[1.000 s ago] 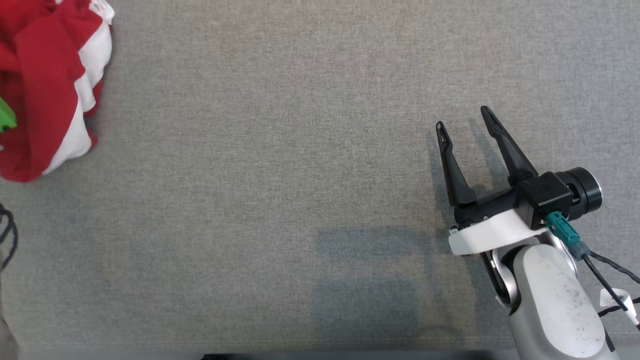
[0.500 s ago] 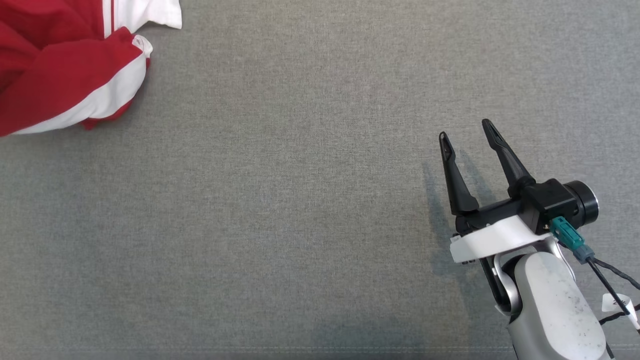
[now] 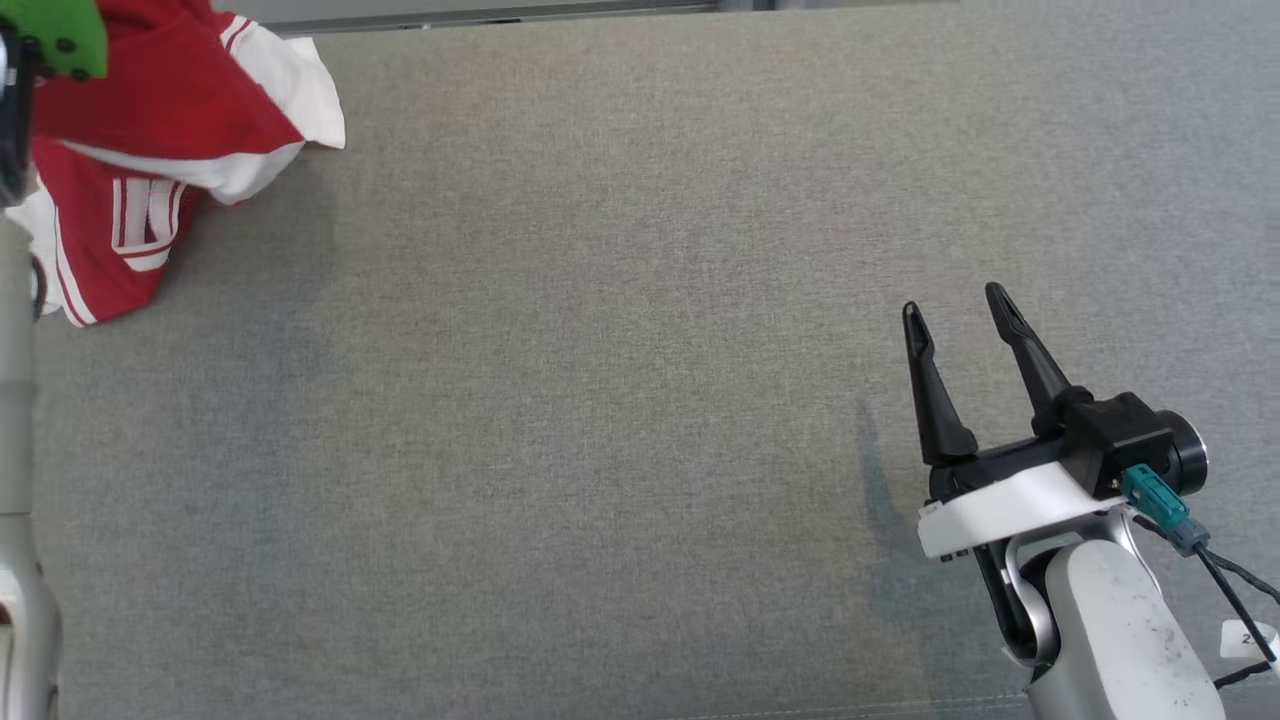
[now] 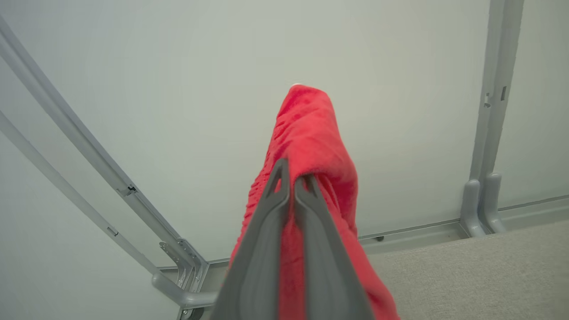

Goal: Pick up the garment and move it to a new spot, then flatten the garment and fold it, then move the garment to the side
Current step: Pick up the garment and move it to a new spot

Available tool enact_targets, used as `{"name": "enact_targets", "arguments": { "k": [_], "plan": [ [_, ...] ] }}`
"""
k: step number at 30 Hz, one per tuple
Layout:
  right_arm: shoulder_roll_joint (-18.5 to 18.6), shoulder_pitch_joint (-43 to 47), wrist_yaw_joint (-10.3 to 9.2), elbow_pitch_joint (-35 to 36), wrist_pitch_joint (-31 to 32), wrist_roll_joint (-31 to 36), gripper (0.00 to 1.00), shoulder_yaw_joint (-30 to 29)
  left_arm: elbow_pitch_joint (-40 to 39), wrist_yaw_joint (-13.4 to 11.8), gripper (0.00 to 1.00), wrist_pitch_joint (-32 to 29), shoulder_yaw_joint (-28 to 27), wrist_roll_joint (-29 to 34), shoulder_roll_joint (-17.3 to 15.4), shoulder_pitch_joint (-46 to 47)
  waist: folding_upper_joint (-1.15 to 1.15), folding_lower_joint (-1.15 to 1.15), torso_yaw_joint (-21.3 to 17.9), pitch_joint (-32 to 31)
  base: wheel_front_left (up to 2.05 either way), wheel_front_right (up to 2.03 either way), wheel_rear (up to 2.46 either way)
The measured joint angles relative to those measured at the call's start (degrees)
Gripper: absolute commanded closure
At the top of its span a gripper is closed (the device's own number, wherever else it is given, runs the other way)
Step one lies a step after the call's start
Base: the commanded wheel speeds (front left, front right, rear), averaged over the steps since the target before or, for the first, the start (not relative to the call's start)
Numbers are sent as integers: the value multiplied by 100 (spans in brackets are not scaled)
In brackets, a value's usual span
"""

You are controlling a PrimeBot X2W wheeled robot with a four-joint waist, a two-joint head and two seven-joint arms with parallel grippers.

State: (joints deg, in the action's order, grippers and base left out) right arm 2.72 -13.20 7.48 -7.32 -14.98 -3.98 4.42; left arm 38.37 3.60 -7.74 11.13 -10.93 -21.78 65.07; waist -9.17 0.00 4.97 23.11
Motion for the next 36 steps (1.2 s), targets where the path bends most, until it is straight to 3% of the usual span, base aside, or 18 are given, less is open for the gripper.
{"name": "enact_targets", "arguments": {
  "k": [6,16,25,30,36],
  "plan": [
    [0,158,0,-15,0,-121,0,-23,-697,1,100,-77,320,-13,486,-251,0,0,-192,-271,0,0,0],
    [1,361,0,-58,0,-155,0,-263,-1984,-75,100,-116,1246,-25,1563,-1334,0,0,-423,-523,0,0,0],
    [0,360,0,-1,0,-148,0,-446,-2960,-662,100,-310,1858,-123,1863,-1848,0,0,-542,-452,0,0,0],
    [-2,320,0,32,0,-144,0,-355,-2651,-1049,100,-425,1925,-374,1883,-2099,0,0,-669,-340,0,0,0],
    [0,166,0,43,0,-158,0,-146,-1423,-1205,100,-153,1836,-632,1890,-2087,0,0,-913,-136,0,0,0]
  ]
}}
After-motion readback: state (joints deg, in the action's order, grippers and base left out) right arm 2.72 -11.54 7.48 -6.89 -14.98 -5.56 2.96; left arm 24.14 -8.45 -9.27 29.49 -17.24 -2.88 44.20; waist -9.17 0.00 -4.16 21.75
